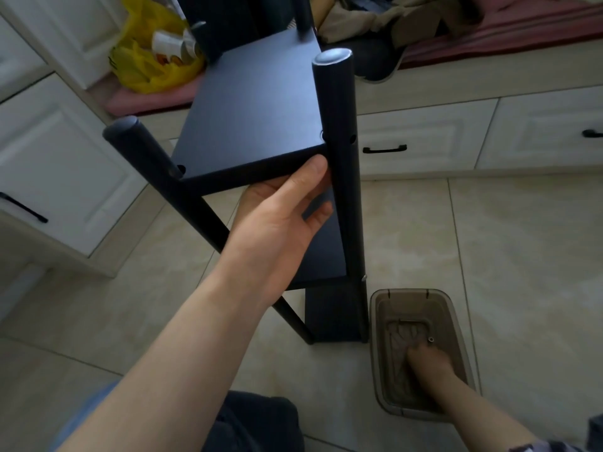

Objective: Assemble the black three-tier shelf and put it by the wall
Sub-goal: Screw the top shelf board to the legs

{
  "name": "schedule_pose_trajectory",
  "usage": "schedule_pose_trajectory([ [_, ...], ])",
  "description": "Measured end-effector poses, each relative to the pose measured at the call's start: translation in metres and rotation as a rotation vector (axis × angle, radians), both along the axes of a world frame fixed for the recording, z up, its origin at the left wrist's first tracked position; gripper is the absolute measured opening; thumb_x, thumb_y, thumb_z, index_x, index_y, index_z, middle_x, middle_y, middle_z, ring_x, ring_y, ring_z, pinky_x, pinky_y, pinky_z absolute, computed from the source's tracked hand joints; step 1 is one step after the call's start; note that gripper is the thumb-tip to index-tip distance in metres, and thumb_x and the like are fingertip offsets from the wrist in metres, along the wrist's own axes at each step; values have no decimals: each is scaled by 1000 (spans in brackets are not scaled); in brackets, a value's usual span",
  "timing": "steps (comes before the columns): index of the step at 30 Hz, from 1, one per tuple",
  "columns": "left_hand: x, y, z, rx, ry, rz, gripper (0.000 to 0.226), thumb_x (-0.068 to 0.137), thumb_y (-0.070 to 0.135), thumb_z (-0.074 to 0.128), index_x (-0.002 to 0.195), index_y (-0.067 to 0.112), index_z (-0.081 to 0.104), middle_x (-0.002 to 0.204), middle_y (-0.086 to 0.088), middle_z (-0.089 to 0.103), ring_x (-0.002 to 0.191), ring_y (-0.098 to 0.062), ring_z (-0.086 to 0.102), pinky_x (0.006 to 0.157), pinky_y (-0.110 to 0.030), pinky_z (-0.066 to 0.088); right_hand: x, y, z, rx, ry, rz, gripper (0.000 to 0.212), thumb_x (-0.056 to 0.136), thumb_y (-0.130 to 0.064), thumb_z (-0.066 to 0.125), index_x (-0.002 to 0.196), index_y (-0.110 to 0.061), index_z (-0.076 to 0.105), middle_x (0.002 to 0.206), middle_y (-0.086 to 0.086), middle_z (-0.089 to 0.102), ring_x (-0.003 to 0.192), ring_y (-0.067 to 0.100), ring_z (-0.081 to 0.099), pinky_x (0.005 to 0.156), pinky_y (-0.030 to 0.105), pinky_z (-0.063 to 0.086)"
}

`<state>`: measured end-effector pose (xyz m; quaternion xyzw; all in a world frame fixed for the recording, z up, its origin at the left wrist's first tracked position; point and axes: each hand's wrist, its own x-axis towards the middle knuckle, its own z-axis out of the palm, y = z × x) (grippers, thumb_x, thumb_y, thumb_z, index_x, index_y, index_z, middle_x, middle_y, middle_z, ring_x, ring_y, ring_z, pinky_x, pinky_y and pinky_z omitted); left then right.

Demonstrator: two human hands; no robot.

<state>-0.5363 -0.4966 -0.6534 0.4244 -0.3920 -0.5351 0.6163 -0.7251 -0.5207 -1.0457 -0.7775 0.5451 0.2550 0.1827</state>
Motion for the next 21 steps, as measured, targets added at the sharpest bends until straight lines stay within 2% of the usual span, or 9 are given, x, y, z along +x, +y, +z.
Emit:
schedule_pose_trajectory([
  [3,1,-1,-1,-1,-1,-4,13,82,23,68,86,30,79,109,4,74,111,-15,67,87,-28,50,2,0,1,-10,29,47,39,102,-6,33,136,-8,53,140,16,51,124,31,56,96,42,50],
  [7,2,-1,-1,-1,-5,-6,13,82,22,68,83,30,79,108,4,74,110,-15,68,83,-26,52,5,-5,7,-27,-37,-24,45,103,-13,31,148,-14,32,140,13,52,126,30,53,95,42,48],
  [9,1,-2,-1,-1,-6,-2,14,82,22,68,82,31,79,107,5,75,108,-13,68,81,-25,52,7,-11,13,-2,-126,-89,44,102,-15,31,146,-17,32,138,12,54,124,29,55,96,41,47],
  [11,1,-2,0,-4,-5,-4,14,82,22,69,81,32,79,106,5,75,107,-12,68,81,-25,52,11,-16,21,17,-223,-139,36,101,-16,34,137,-18,42,132,10,58,117,27,59,92,39,49],
  [13,1,0,1,-8,-6,0,14,82,22,69,82,32,80,108,3,75,109,-14,68,82,-26,52,17,-21,32,14,-306,-189,24,101,-17,40,123,-18,50,121,8,63,104,24,63,82,35,52],
  [15,0,0,1,-2,-7,7,15,82,22,69,83,32,80,111,2,75,112,-17,68,85,-28,50,25,-30,49,16,-365,-208,10,99,-16,48,103,-21,55,110,5,66,95,22,65,71,29,48],
  [17,-1,1,2,1,-8,14,15,82,22,69,82,32,81,110,2,75,112,-16,68,86,-29,49,30,-43,74,86,-407,-187,13,98,-18,53,86,-25,54,98,1,66,87,20,64,67,25,44],
  [21,-3,3,2,4,1,47,12,79,23,71,87,28,78,112,-1,75,114,-18,67,89,-33,47,28,-60,137,210,-549,-216,23,93,-20,62,69,-21,63,64,-6,64,58,10,61,52,20,46],
])
